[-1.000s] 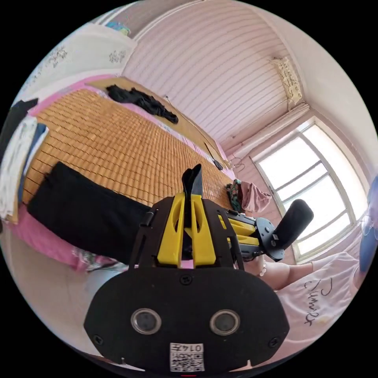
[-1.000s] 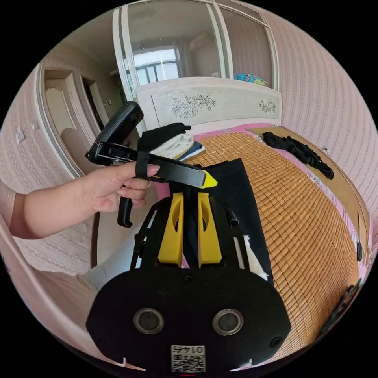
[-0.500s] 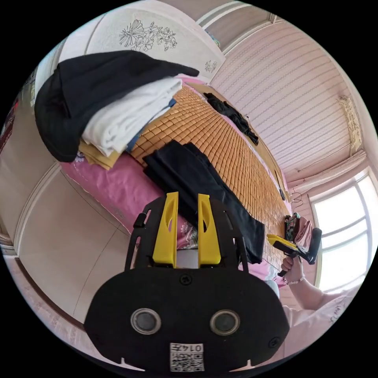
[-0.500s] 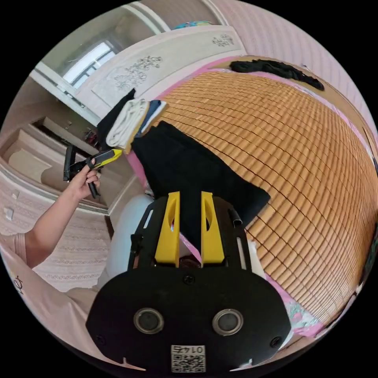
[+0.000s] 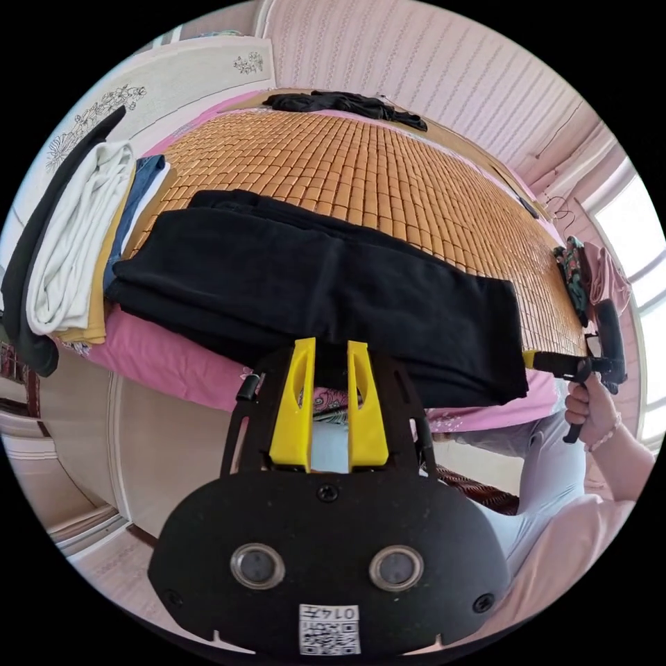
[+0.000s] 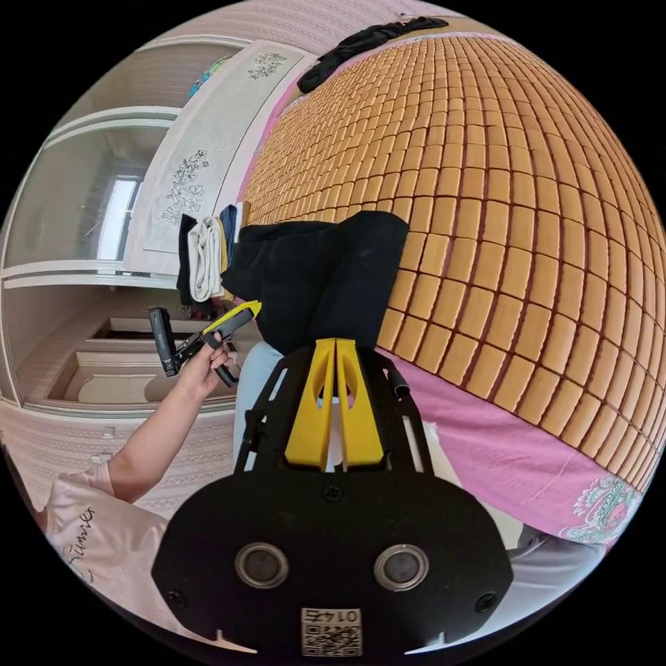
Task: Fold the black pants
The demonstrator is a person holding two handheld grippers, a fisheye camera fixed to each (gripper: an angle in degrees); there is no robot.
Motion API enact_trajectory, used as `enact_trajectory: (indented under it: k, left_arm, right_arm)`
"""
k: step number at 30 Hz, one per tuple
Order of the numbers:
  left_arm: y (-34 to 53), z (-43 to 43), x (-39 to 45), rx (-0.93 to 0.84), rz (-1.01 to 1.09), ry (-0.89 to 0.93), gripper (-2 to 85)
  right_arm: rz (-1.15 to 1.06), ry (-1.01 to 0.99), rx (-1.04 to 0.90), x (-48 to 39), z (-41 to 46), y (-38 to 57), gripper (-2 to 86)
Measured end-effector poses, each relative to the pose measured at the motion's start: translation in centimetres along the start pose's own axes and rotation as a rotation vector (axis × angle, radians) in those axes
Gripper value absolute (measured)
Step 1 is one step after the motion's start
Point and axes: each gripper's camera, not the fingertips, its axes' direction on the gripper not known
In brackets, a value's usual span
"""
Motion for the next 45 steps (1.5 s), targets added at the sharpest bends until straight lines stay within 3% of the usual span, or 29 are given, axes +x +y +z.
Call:
enact_trajectory:
  k: [8, 10, 12, 17, 22, 24, 27, 29, 34, 37, 39, 42, 45]
  left_arm:
    - [0.4, 1.6, 2.6, -0.011, 0.037, -0.057, 6.5]
    - [0.4, 2.1, 2.8, -0.018, 0.031, -0.054, 6.5]
    - [0.5, 2.7, 3.1, -0.023, 0.036, -0.061, 6.5]
    - [0.8, 3.7, 3.6, -0.024, 0.054, -0.059, 6.2]
    - [1.4, 4.3, 4.9, -0.027, 0.068, 0.060, 0.7]
    - [2.3, 5.8, 8.0, -0.079, 0.154, 0.148, -0.6]
    - [3.1, 7.9, 14.0, -0.194, 0.326, 0.114, -0.9]
    - [3.9, 8.7, 17.4, -0.191, 0.368, 0.226, -0.9]
    - [7.2, 9.4, 24.6, -0.137, 0.482, 0.323, -1.0]
    - [9.8, 7.7, 27.3, -0.013, 0.583, 0.299, -1.0]
    - [10.9, 7.9, 29.0, 0.064, 0.658, 0.257, -1.0]
    - [10.2, 10.0, 30.3, 0.079, 0.644, 0.168, -1.0]
    - [9.2, 12.2, 31.1, 0.063, 0.631, 0.168, -1.0]
  right_arm:
    - [0.059, -0.089, 0.148, 4.6, -6.2, 0.4, 2.1]
    - [0.054, -0.131, 0.076, 4.4, -4.7, -0.1, 12.8]
    - [0.046, -0.125, -0.024, 3.6, -2.5, -0.9, 15.0]
    - [0.061, -0.088, -0.104, 1.9, 0.6, -2.7, 6.4]
    - [-0.029, -0.180, -0.007, 2.2, -4.9, -3.1, 2.7]
    - [-0.070, -0.094, 0.015, 2.5, -7.7, -2.5, 2.4]
    - [-0.018, 0.013, 0.079, 4.6, -13.0, -0.3, 2.5]
    - [0.043, 0.079, 0.113, 6.1, -15.8, 1.5, 2.7]
    - [0.254, 0.514, 0.148, 7.1, -20.0, 5.0, 1.3]
    - [0.055, 0.641, 0.173, 2.4, -18.7, 3.8, 0.2]
    - [-0.099, 0.621, 0.096, -0.5, -16.0, 1.5, -0.1]
    - [-0.310, 0.576, -0.054, -4.7, -10.3, -3.0, -0.3]
    - [-0.397, 0.676, -0.115, -7.4, -6.1, -6.9, -0.4]
